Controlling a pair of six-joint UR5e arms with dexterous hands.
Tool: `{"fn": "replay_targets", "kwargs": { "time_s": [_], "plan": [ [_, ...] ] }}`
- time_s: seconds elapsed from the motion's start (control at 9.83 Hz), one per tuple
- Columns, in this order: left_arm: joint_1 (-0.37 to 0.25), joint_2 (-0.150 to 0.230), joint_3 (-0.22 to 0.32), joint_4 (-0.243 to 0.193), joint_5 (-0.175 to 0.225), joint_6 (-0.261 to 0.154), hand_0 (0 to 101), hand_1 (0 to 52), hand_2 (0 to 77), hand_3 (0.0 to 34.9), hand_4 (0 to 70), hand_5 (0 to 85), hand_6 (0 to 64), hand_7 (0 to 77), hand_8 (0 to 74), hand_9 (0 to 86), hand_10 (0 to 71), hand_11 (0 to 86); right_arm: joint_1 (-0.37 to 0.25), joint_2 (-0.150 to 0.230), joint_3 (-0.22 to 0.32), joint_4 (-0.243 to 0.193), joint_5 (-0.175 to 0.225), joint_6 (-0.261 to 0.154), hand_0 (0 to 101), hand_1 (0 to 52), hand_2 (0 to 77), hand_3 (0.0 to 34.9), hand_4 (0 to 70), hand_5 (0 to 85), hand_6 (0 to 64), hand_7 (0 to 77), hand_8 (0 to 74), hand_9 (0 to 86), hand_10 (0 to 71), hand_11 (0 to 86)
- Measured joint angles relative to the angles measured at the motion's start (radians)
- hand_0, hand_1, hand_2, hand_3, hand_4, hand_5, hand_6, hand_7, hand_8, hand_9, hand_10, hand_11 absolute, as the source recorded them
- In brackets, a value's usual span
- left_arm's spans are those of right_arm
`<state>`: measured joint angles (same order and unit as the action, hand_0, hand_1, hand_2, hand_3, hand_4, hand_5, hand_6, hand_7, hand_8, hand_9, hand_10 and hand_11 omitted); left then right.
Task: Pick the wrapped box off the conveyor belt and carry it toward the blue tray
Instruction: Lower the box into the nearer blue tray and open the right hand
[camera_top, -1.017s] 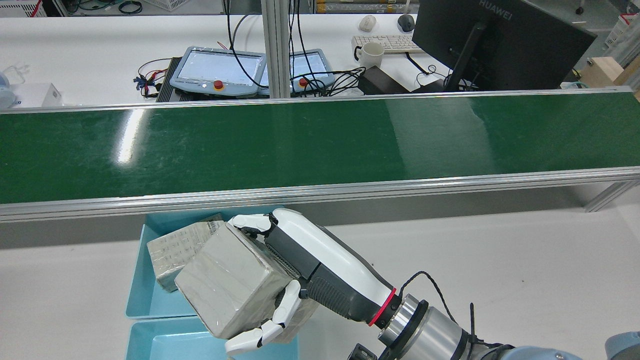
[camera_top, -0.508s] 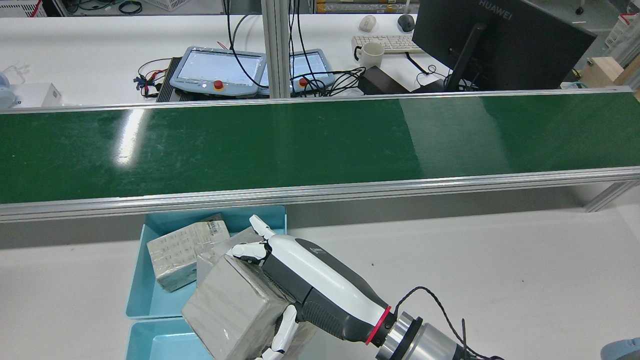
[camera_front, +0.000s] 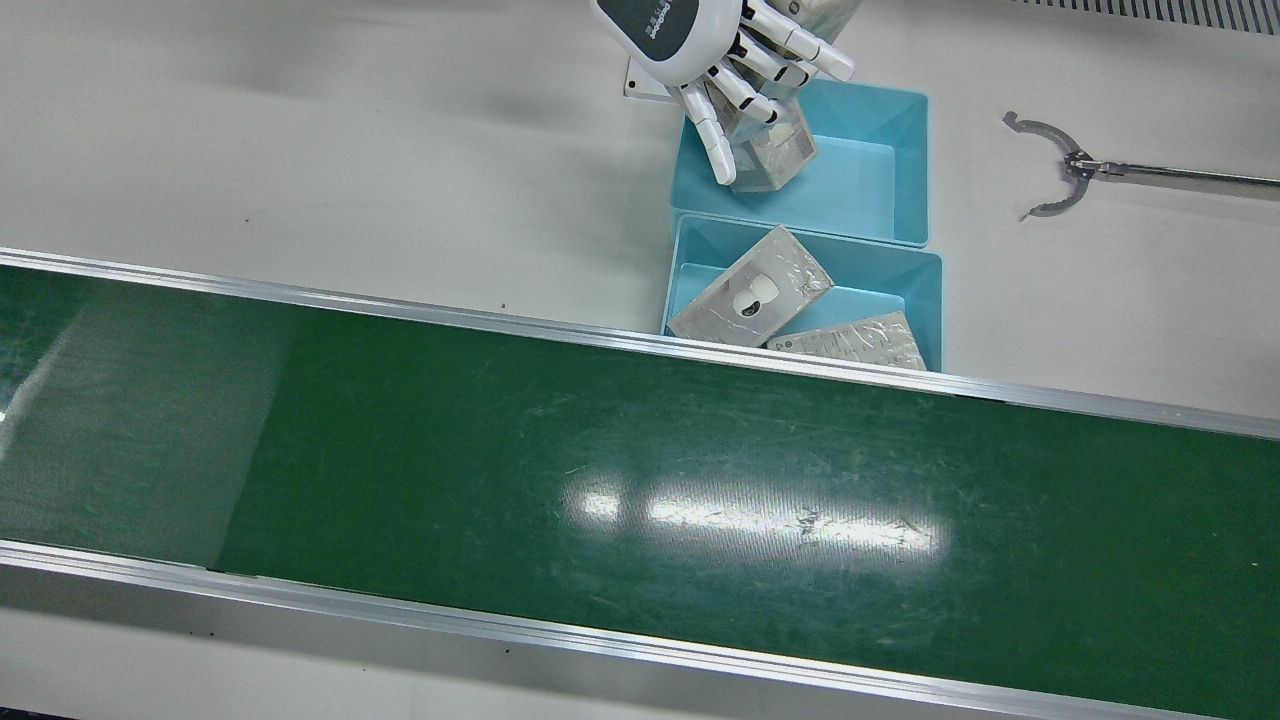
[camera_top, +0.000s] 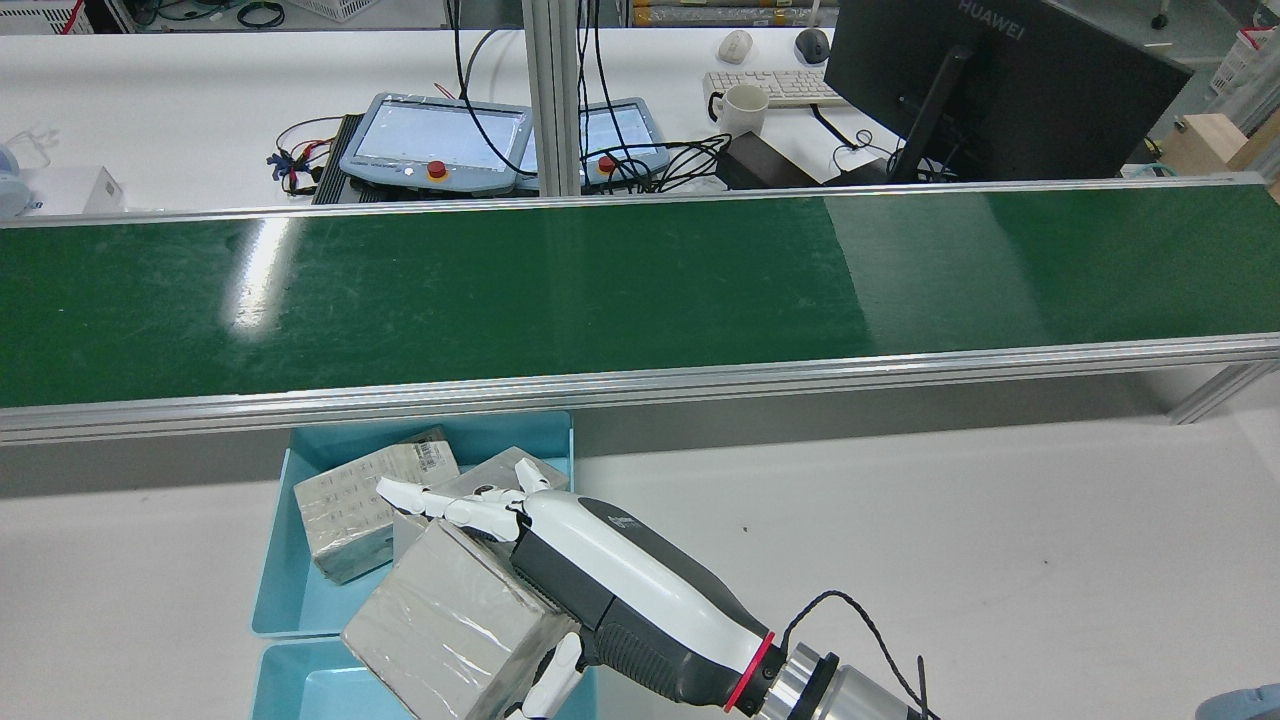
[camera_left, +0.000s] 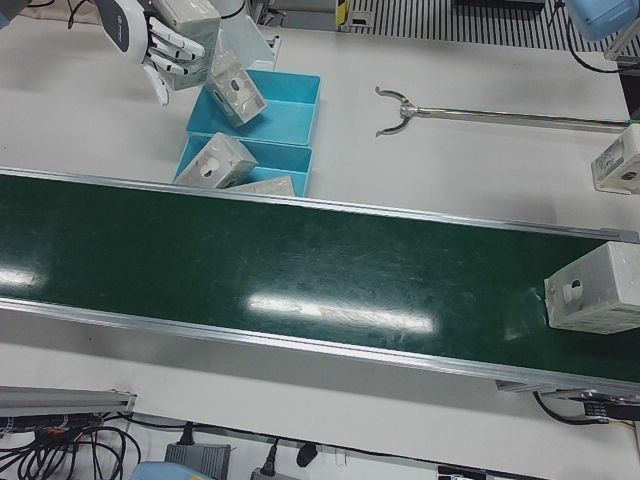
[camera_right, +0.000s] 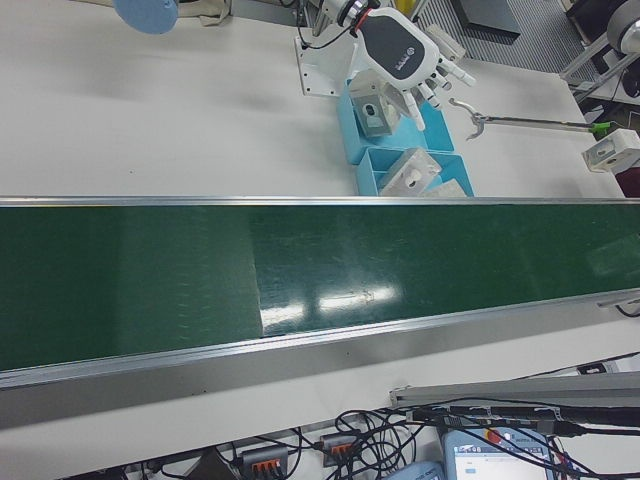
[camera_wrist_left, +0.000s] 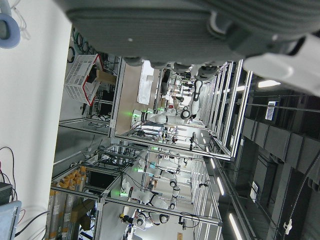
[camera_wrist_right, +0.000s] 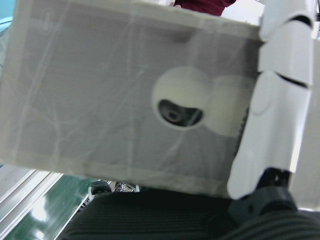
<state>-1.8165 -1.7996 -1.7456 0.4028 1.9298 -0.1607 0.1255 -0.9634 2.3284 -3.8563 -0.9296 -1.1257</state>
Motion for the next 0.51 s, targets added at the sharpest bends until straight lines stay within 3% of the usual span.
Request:
{"fn": "replay_targets", "kwargs": {
  "time_s": [0.1,0.2,0.31,0.51],
  "plan": [
    [0.000,0.000,0.000,0.000,0.000,0.000,0,0.0,1.1,0.0,0.0,0.5,0.0,0.5,0.5,0.5,0.0,0.0,0.000,0.000,0.001,0.001,0.000,0.001,46,14.2,16.9,25.9,12.5,0.5,18.0,27.3,4.9,30.0,0.0,1.6],
    [0.000,0.000,0.000,0.000,0.000,0.000,0,0.0,1.1,0.0,0.0,0.5,0.0,0.5,0.5,0.5,0.0,0.0,-0.001,0.001,0.002,0.001,0.000,0.002,46,14.2,16.9,25.9,12.5,0.5,18.0,27.3,4.9,30.0,0.0,1.6],
    [0.000,0.000,0.000,0.000,0.000,0.000,0,0.0,0.5,0.0,0.0,0.5,0.0,0.5,0.5,0.0,0.5,0.0,-0.001,0.001,0.002,0.002,0.000,0.002,48,17.5,16.9,29.8,13.1,0.5,0.0,8.7,0.0,3.3,0.0,1.6],
    [0.000,0.000,0.000,0.000,0.000,0.000,0,0.0,1.1,0.0,0.0,0.5,0.0,0.5,0.0,0.5,0.5,0.0,-0.001,0.001,0.005,0.004,0.000,0.003,48,16.4,17.5,30.2,13.6,0.5,0.0,11.4,0.0,1.6,0.0,1.6]
  ]
}}
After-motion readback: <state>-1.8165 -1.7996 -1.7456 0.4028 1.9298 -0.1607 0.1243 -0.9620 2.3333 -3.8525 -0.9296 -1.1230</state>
